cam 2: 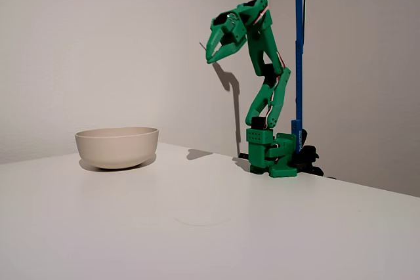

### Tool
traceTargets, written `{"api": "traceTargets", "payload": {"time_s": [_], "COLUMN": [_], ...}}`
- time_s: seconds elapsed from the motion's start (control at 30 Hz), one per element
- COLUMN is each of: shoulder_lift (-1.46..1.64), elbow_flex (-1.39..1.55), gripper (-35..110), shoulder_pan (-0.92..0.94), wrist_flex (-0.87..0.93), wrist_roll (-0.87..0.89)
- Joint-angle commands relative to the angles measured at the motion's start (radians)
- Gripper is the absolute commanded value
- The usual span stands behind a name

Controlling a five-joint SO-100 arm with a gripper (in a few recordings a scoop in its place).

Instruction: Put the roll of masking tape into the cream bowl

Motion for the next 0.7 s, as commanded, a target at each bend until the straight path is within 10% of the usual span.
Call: {"api": "traceTargets", "payload": {"time_s": [0.0,0.67], "shoulder_lift": [0.236,0.739], "elbow_flex": [0.305,1.348], "gripper": [-8,-8], "shoulder_pan": [-0.034,-0.130], "wrist_flex": [-0.101,-0.503], "wrist_roll": [-0.021,-0.041]}}
